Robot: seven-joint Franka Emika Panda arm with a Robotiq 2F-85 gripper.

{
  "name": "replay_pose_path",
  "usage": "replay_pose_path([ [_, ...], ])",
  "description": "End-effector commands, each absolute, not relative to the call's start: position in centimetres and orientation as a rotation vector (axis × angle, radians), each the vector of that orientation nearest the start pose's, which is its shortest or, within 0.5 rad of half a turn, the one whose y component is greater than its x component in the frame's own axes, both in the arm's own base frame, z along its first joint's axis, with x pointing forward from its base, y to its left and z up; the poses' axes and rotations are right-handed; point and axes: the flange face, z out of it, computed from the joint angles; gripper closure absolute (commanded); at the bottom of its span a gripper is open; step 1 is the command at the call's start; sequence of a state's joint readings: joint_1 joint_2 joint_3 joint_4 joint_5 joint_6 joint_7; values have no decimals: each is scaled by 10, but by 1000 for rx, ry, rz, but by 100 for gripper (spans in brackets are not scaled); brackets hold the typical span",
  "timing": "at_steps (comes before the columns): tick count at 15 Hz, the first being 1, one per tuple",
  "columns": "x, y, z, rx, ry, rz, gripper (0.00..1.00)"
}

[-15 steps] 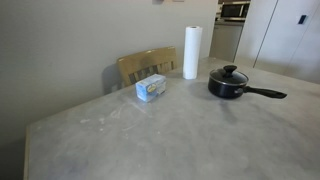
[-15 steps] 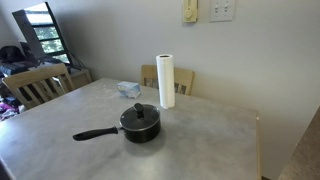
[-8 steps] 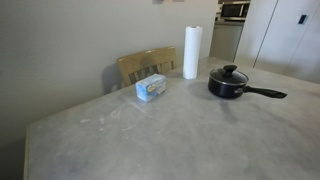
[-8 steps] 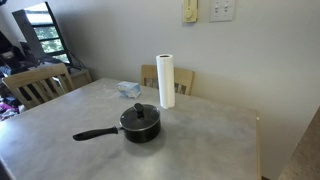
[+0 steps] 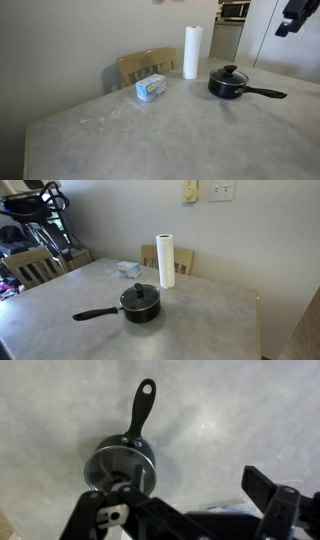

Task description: Take the lid off the pot and put it on the table

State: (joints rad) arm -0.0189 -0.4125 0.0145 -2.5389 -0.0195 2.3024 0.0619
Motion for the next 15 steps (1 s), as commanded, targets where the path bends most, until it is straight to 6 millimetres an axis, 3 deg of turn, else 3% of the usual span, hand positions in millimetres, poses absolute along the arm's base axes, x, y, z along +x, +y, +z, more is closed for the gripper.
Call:
replay_pose_path([
  [1, 432, -8, 433, -3148, 137, -285, 0],
  [4, 442, -12, 434, -3147, 183, -289, 0],
  [6, 445, -24, 423, -3154, 185, -250, 0],
  [11, 495, -105, 394, -3144, 7, -237, 0],
  [15, 544, -143, 379, -3096, -338, -114, 0],
])
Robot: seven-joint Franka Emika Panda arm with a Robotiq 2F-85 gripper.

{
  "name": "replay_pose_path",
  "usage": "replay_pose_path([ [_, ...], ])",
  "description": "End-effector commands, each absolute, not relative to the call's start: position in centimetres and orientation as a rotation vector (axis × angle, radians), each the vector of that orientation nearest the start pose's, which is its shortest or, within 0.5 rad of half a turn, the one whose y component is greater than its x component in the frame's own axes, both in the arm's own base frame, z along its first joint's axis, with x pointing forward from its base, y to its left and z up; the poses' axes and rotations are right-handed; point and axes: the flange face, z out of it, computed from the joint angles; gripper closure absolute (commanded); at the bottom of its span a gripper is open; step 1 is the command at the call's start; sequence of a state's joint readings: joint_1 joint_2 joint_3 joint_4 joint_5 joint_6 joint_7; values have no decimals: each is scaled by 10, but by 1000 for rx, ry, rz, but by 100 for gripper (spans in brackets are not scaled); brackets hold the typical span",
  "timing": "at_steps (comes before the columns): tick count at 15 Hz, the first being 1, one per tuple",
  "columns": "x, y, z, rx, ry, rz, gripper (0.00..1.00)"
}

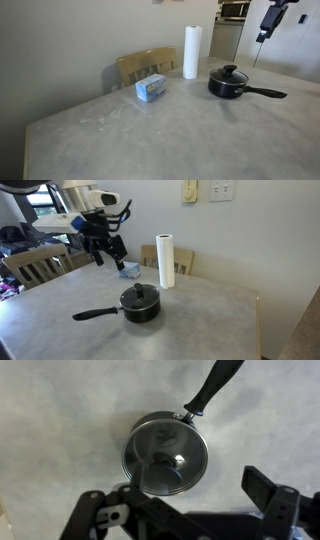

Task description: Take the lid off the pot and put it on the table

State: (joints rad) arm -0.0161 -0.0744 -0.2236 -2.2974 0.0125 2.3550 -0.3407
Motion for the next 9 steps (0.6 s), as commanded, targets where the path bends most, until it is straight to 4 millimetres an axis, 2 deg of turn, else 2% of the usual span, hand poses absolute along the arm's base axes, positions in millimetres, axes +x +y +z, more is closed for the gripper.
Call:
replay_pose_path([
  [1, 556, -155, 374, -3079, -412, -72, 0],
  [2, 526, -139, 383, -3115, -290, -146, 0],
  [5, 553, -153, 372, -3102, -380, -93, 0],
  [7, 556, -153, 370, -3101, -388, -84, 0],
  [9, 559, -150, 363, -3075, -537, -105, 0],
])
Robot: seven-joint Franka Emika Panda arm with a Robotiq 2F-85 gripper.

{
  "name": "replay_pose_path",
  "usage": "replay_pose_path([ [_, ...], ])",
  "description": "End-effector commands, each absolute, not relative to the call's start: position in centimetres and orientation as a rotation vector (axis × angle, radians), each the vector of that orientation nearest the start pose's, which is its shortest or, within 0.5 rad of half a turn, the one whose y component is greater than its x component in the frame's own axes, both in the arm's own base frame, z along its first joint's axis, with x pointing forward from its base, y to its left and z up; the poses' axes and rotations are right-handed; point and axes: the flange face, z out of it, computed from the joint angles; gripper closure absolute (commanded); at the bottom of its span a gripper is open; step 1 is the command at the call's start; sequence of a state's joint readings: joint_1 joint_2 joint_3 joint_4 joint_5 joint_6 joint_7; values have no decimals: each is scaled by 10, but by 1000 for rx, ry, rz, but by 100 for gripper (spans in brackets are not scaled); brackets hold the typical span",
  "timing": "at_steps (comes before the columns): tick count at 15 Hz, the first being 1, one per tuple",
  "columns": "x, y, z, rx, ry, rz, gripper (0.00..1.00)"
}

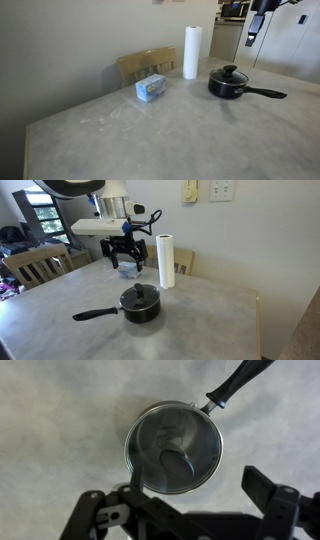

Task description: Take the lid off the pot and put it on the table

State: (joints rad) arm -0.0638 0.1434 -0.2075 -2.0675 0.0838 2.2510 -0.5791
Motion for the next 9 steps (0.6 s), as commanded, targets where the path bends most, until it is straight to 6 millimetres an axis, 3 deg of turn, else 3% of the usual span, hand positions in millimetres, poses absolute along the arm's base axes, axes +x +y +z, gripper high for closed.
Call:
replay_pose_path([
  [1, 561, -147, 361, -3044, -655, -115, 0],
  [7, 580, -144, 352, -2848, -1135, -14, 0],
  [8, 567, -139, 359, -2919, -1019, -52, 0],
  [9, 570, -140, 356, -2895, -1067, -36, 0],
])
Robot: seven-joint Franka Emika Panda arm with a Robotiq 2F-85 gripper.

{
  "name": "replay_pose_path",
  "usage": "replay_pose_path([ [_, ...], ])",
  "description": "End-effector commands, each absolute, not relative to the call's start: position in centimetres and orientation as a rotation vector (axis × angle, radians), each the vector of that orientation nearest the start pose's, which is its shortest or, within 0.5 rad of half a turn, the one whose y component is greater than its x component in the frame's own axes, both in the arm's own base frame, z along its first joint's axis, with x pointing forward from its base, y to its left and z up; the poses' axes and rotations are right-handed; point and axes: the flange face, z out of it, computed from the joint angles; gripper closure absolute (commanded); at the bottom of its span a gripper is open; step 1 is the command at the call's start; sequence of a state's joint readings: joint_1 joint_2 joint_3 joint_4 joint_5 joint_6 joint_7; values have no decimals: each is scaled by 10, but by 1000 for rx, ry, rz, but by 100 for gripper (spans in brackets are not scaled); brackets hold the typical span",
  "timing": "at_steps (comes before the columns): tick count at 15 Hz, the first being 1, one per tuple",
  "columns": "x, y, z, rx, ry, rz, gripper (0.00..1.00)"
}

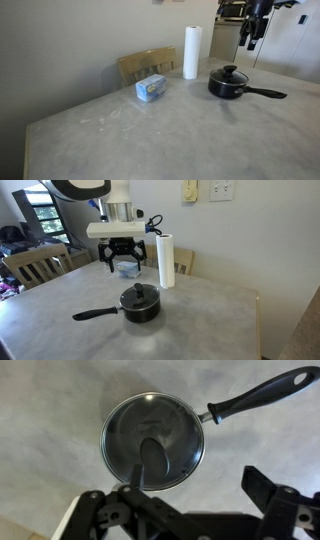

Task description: Take the lid off the pot and put it on the table

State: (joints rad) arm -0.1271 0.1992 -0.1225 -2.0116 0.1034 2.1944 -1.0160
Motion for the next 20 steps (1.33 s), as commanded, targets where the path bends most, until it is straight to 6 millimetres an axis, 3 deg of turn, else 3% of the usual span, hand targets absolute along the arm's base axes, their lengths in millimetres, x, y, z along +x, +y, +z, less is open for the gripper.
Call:
replay_pose_path([
  [1, 574, -140, 354, -2885, -1091, -32, 0],
  [3, 577, -139, 351, -2877, -1107, -27, 0],
  [8, 594, -139, 321, -2849, -1307, -161, 0],
  [13, 602, -141, 291, -2692, -1555, -164, 0],
  [20, 598, -155, 267, -2647, -1616, -112, 0],
])
